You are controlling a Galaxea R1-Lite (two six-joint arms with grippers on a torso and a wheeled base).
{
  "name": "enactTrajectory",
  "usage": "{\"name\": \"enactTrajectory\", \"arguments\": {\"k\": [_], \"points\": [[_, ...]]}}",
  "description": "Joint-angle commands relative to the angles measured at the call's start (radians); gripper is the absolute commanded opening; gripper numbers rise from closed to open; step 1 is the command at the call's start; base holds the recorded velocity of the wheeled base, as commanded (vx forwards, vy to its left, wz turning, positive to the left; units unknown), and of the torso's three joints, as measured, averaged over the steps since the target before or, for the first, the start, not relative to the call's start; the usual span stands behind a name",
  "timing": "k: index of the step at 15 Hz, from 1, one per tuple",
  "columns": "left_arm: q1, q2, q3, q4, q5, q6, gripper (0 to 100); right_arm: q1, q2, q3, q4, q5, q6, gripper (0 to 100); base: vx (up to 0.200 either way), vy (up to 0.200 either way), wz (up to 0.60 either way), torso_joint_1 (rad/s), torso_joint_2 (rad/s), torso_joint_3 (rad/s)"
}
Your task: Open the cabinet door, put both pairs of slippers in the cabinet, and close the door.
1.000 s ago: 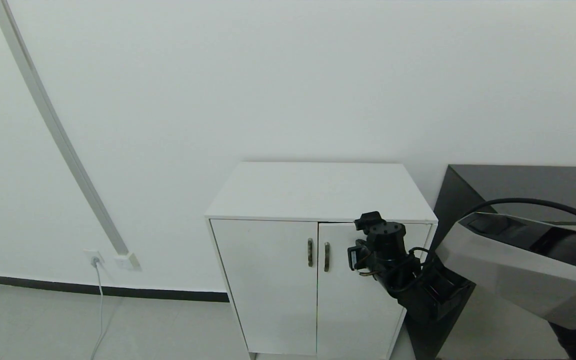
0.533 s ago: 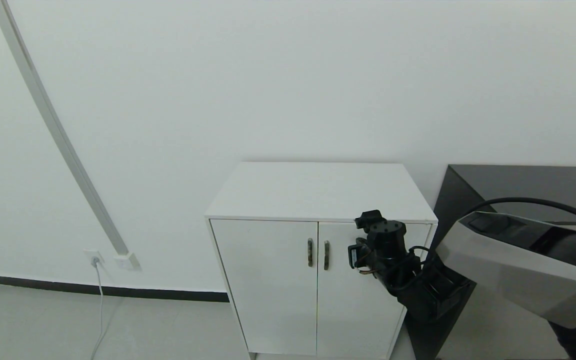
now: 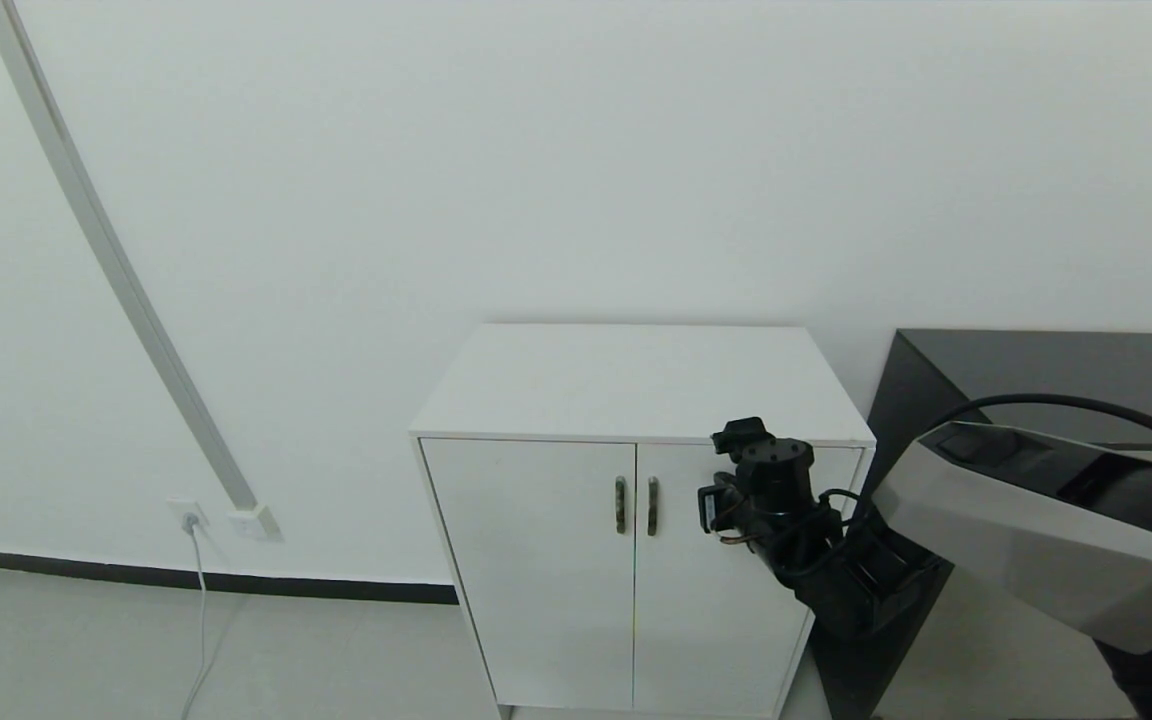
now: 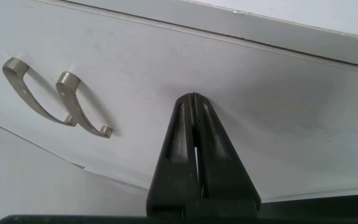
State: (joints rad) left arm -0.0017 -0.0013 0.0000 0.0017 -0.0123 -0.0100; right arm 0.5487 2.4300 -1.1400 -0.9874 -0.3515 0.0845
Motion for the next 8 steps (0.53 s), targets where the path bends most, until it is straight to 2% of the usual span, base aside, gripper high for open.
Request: {"name": "enactTrajectory", "arguments": {"k": [1, 8], "points": [[0.0, 0.001, 0.0, 0.0, 0.0, -0.001, 0, -0.001, 0.003, -0.004, 0.0, 0.0, 0.0, 0, 0.0, 0.0, 0.0, 0.0, 0.0, 0.0], [0.0, 0.001, 0.0, 0.0, 0.0, -0.001, 0, -0.01, 0.012, -0.003, -0.008, 0.0, -0.002, 0, 0.0, 0.0, 0.0, 0.0, 0.0, 0.0]]}}
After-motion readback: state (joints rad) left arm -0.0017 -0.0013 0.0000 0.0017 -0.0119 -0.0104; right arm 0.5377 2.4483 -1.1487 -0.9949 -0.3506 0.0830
